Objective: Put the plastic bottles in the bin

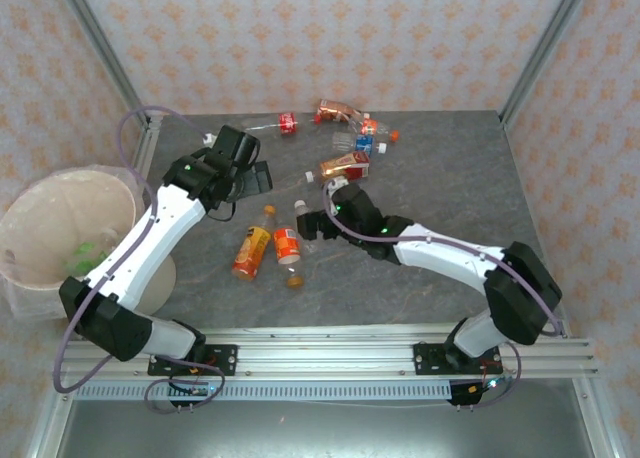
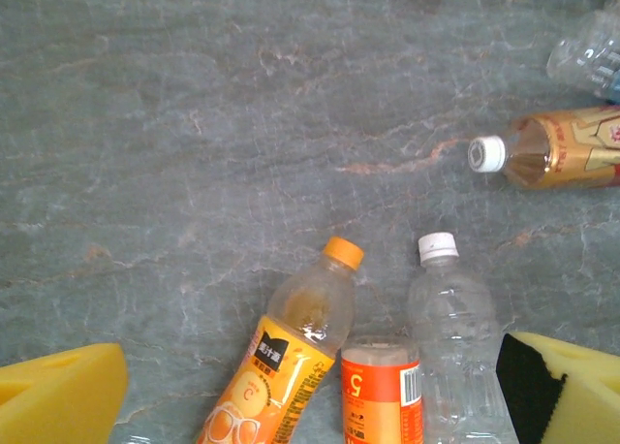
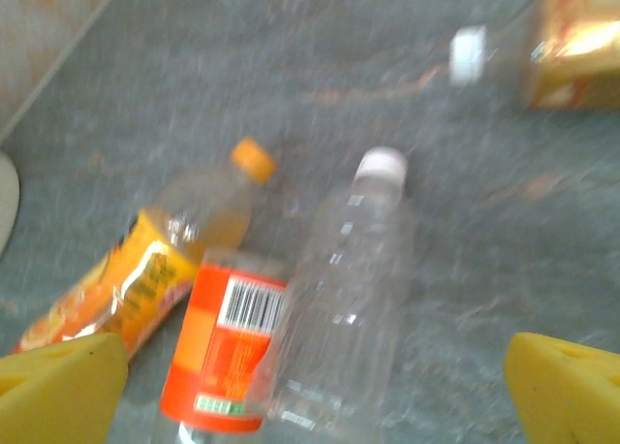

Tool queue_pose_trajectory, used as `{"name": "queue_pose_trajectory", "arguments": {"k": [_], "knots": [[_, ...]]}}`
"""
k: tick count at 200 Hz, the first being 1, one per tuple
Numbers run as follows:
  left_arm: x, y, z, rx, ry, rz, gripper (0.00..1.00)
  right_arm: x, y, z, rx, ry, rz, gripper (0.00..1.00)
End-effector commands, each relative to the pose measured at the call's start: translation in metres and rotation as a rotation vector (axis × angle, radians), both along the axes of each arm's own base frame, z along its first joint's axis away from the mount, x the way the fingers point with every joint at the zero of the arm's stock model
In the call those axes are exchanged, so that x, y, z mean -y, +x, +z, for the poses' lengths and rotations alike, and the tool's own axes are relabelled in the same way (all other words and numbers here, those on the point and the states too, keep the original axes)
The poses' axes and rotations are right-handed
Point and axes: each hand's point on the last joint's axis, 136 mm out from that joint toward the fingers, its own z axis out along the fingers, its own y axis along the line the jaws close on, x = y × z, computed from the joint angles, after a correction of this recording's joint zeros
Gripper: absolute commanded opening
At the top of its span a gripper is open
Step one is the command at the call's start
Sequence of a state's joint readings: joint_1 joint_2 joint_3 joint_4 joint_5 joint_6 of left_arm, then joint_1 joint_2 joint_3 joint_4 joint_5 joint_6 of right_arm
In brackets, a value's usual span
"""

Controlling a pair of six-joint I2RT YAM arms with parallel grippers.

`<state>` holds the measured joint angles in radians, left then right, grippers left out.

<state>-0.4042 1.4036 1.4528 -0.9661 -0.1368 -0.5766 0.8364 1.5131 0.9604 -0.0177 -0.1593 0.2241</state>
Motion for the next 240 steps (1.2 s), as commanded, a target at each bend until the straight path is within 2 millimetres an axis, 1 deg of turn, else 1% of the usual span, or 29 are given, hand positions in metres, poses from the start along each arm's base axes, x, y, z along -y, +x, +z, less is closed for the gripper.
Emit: {"name": "queue_pose_trajectory", "arguments": {"k": [1, 10, 42, 62, 90, 115, 134, 177, 200, 240], "knots": [[0.003, 0.003, -0.006, -0.001, -0.026, 0.022, 1.0, -0.01, -0.02, -0.034, -0.094, -0.064, 0.051, 1.0], [0.003, 0.002, -0.008, -0.003, -0.026, 0.028, 1.0, -0.012, -0.021, -0.043, -0.122, -0.077, 0.037, 0.99], [0.002, 0.001, -0.013, 0.0, -0.033, 0.037, 1.0, -0.013, -0.012, -0.065, -0.183, -0.081, -0.069, 0.98], [0.002, 0.0, -0.017, -0.011, -0.03, 0.036, 1.0, -0.017, -0.009, -0.076, -0.206, -0.094, -0.082, 0.97], [0.003, 0.0, -0.022, -0.022, -0.031, 0.035, 1.0, -0.023, -0.004, -0.082, -0.216, -0.077, -0.096, 0.97], [0.003, 0.0, -0.026, -0.03, -0.03, 0.034, 1.0, -0.025, 0.0, -0.086, -0.214, -0.055, -0.127, 0.95], [0.004, 0.0, -0.028, -0.036, -0.03, 0.031, 1.0, -0.026, 0.002, -0.087, -0.22, -0.041, -0.142, 0.9], [0.005, 0.0, -0.032, -0.044, -0.033, 0.029, 1.0, -0.018, 0.002, -0.084, -0.202, -0.019, -0.174, 0.73], [0.007, 0.002, -0.032, -0.042, -0.04, 0.025, 1.0, -0.009, 0.003, -0.076, -0.172, -0.004, -0.195, 0.66], [0.014, 0.004, -0.032, -0.036, -0.078, 0.012, 1.0, 0.006, 0.007, -0.056, -0.118, 0.018, -0.226, 0.6]]}}
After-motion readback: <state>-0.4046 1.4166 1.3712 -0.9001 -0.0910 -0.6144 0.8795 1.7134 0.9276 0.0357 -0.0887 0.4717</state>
